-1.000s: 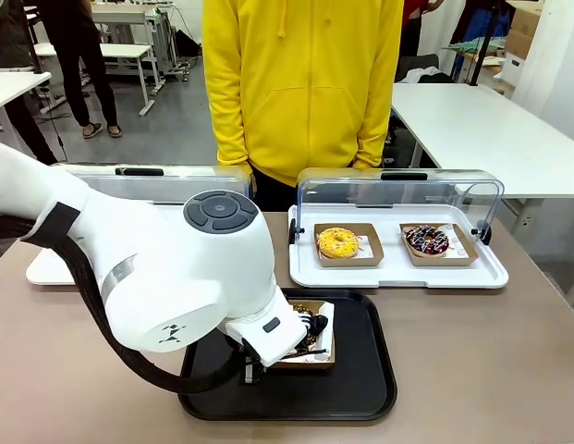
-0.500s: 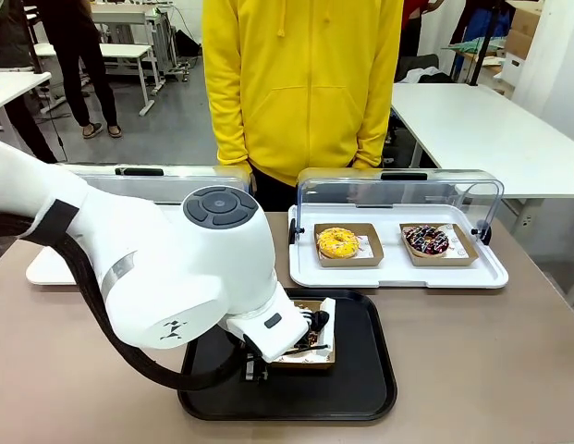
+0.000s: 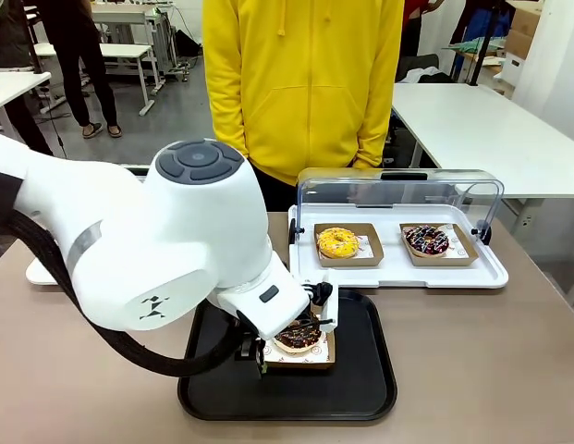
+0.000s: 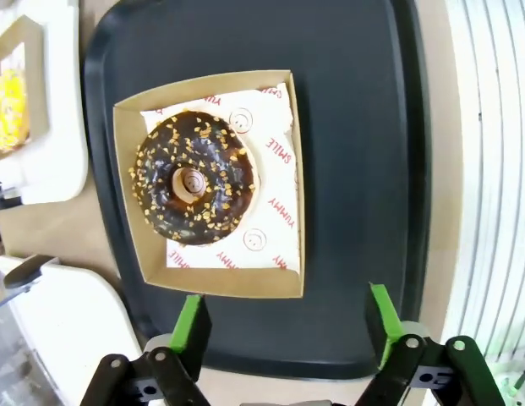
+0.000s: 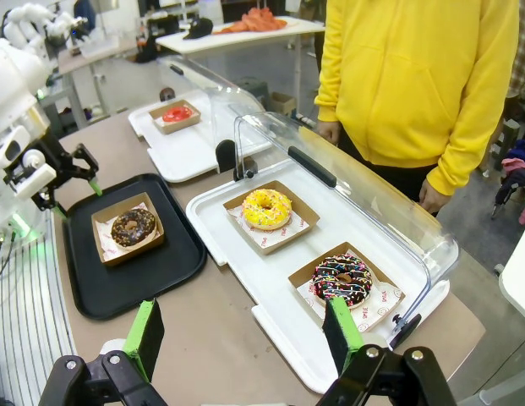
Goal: Move the second donut from the left to the tray.
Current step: Pick up the Paper togo box containing the Donut indicated by the person and place it on the Handle tray.
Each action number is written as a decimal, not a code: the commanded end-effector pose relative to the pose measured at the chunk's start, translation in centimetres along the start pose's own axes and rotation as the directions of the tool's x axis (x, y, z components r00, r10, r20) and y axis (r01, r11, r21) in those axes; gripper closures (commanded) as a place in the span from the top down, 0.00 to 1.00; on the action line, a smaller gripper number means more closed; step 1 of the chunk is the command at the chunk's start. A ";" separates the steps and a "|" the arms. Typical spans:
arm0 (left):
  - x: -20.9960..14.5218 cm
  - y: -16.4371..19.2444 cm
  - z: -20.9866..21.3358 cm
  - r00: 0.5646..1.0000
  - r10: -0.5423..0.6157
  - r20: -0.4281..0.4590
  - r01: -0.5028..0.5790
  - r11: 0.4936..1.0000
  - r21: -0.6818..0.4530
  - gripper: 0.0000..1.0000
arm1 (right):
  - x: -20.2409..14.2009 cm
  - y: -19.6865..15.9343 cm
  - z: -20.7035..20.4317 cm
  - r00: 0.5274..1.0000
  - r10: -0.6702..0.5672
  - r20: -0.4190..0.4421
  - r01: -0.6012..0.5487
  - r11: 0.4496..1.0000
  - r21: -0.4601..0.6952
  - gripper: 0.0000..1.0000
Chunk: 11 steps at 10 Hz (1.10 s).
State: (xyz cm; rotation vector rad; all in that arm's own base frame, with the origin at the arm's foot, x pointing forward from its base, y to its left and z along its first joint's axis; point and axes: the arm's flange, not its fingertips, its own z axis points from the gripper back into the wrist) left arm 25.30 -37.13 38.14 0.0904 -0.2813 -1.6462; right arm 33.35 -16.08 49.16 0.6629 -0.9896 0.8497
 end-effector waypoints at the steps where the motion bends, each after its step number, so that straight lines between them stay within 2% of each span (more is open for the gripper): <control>1: -1.0 -0.2 1.0 1.000 -0.023 0.009 0.023 0.999 -0.032 1.00 | 0.3 -0.3 -0.1 0.999 0.027 0.037 -0.027 1.000 -0.004 1.00; 2: -1.2 -0.4 1.4 1.000 -0.013 0.021 0.013 1.000 -0.014 1.00 | 0.3 -0.3 -0.1 0.999 0.027 0.037 -0.027 1.000 -0.004 1.00; 3: 0.0 -0.2 0.6 1.000 -0.007 0.002 0.007 1.000 -0.005 1.00 | 0.3 -0.3 -0.1 0.999 0.027 0.037 -0.027 1.000 -0.004 1.00; 11: 0.0 -0.2 0.6 1.000 -0.007 0.002 0.007 1.000 -0.005 1.00 | 0.3 -0.3 -0.1 0.999 0.027 0.037 -0.027 1.000 -0.004 1.00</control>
